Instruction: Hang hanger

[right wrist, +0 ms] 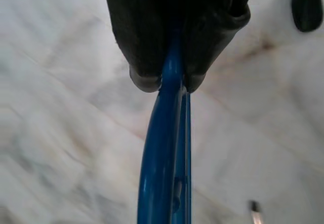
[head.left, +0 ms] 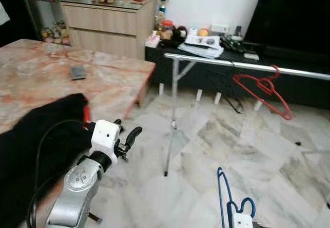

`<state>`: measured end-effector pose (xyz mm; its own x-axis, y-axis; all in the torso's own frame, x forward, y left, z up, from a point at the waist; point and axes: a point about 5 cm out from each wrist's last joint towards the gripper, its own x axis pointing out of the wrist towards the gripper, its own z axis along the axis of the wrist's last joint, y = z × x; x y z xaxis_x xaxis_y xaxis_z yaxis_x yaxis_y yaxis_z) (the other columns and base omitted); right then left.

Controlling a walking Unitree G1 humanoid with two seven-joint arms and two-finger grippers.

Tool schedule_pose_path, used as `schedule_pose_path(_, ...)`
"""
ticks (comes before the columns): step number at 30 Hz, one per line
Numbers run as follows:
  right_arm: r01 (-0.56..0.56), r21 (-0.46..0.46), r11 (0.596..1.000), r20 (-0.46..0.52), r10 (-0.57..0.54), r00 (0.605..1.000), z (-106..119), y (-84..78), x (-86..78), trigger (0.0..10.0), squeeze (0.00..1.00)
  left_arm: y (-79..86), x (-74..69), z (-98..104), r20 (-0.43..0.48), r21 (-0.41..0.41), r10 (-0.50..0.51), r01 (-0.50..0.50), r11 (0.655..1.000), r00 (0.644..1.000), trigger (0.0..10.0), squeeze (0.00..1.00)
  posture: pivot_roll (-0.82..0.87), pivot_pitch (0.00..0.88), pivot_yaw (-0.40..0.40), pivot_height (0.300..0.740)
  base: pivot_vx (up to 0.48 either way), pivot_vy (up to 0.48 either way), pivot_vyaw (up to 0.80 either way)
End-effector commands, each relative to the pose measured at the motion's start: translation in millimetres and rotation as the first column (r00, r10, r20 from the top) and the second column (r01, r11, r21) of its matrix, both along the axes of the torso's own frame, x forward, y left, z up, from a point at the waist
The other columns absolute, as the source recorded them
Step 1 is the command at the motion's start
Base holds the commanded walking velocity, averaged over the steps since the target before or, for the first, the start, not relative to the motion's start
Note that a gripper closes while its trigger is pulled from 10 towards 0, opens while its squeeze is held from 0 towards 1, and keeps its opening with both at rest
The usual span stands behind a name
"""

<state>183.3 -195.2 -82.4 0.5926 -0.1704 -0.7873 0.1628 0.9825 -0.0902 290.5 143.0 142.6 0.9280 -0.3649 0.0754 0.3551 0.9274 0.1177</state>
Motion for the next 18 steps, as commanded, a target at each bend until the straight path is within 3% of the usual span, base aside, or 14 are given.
schedule_pose_path(1,0.006,0.010,1.000,0.023,-0.006,1.000,2.8,3.3,6.3,10.0,0.00,6.2,1.9,7.7,0.032,0.025,0.014,-0.015,1.000,0.999,10.0,0.00,0.14,0.020,-0.041,0.740,0.000,-0.480,0.00)
schedule_pose_path(16,0.017,0.005,1.000,0.029,-0.017,0.999,3.3,2.5,6.8,10.0,0.00,2.6,0.6,7.9,0.038,0.029,-0.008,0.007,1.000,0.999,10.0,0.00,0.14,0.025,-0.044,0.740,0.000,-0.480,0.00)
schedule_pose_path(18,0.019,0.005,1.000,0.030,-0.019,0.999,3.5,2.2,7.2,10.0,0.00,0.9,0.2,7.4,0.033,0.025,-0.018,0.017,1.000,0.999,10.0,0.00,0.14,0.029,-0.046,0.740,0.000,0.000,0.00)
